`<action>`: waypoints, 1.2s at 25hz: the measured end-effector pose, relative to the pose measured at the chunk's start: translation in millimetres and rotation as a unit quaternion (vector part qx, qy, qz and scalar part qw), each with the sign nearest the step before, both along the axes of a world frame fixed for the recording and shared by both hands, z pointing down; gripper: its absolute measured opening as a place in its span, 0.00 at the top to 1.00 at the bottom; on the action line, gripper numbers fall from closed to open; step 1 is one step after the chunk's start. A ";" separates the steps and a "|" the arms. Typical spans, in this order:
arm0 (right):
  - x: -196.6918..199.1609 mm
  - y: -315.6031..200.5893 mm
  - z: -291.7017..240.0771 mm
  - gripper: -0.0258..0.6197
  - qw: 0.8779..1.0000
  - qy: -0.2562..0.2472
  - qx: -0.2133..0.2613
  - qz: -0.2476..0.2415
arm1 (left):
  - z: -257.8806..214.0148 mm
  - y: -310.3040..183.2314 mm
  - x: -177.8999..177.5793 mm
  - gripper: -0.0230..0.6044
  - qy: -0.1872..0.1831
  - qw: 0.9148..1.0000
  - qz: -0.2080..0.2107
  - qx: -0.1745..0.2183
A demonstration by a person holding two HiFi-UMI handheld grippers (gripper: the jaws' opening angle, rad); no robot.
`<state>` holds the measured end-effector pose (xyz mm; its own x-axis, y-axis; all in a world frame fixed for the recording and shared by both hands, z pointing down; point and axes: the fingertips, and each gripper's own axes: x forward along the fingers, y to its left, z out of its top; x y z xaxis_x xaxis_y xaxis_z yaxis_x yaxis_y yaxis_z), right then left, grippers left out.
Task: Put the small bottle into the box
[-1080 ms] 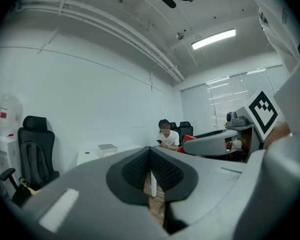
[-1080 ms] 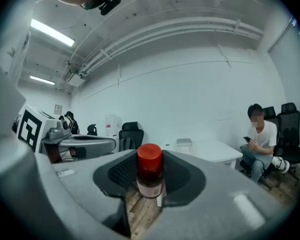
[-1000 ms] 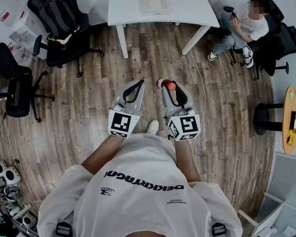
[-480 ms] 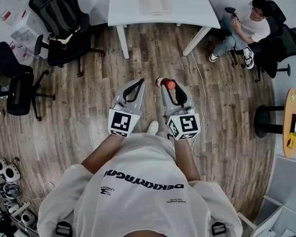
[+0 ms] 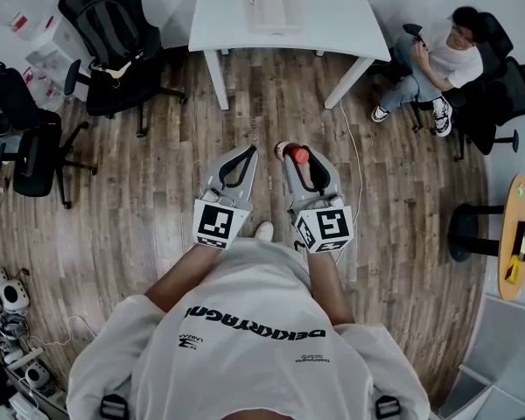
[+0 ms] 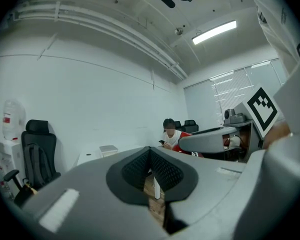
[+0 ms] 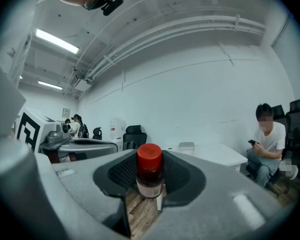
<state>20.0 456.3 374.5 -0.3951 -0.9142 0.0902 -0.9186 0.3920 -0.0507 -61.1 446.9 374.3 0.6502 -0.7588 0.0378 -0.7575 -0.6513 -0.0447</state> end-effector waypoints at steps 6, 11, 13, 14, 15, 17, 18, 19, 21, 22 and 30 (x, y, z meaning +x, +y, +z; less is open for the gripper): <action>18.3 -10.8 2.3 0.74 1.000 0.001 0.008 -0.018 | 2.8 -6.5 18.0 0.95 -0.008 1.000 -0.020 0.007; 26.5 -22.2 1.7 0.74 1.000 -0.005 0.008 -0.019 | 0.0 -16.0 23.9 0.95 -0.004 1.000 -0.029 0.002; 28.3 -28.7 4.7 0.74 1.000 -0.005 0.006 -0.020 | 4.5 -22.4 27.3 0.96 -0.003 1.000 -0.030 0.002; 28.9 -32.7 6.8 0.74 1.000 -0.005 0.004 -0.021 | 7.1 -26.4 28.7 0.95 -0.003 1.000 -0.030 0.001; 29.2 -37.7 8.8 0.74 1.000 -0.006 0.002 -0.021 | 9.3 -31.4 30.0 0.96 -0.003 1.000 -0.029 -0.002; 30.0 -50.8 11.7 0.74 1.000 -0.005 0.000 -0.022 | 11.5 -44.6 32.2 0.95 0.002 1.000 -0.025 -0.005; 30.6 -58.6 12.6 0.74 1.000 -0.004 0.000 -0.022 | 12.4 -52.7 32.9 0.96 0.005 1.000 -0.023 -0.004; 31.2 -67.0 13.2 0.74 1.000 -0.002 0.000 -0.021 | 13.5 -61.4 33.4 0.96 0.008 1.000 -0.022 -0.003; 32.4 -84.4 14.0 0.74 1.000 0.000 -0.001 -0.020 | 16.0 -80.0 34.0 0.96 0.007 1.000 -0.024 -0.004; 33.0 -93.6 14.0 0.74 1.000 0.000 -0.001 -0.019 | 16.9 -89.6 34.3 0.96 0.004 1.000 -0.024 -0.005; 30.8 -179.1 12.9 0.74 1.000 0.003 -0.002 -0.014 | 14.4 -177.1 33.5 0.95 0.003 1.000 -0.021 -0.008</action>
<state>50.8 277.2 387.3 -0.4199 -0.9025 0.0960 -0.9075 0.4174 -0.0464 -27.5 269.8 388.7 0.6181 -0.7847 0.0470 -0.7843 -0.6196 -0.0306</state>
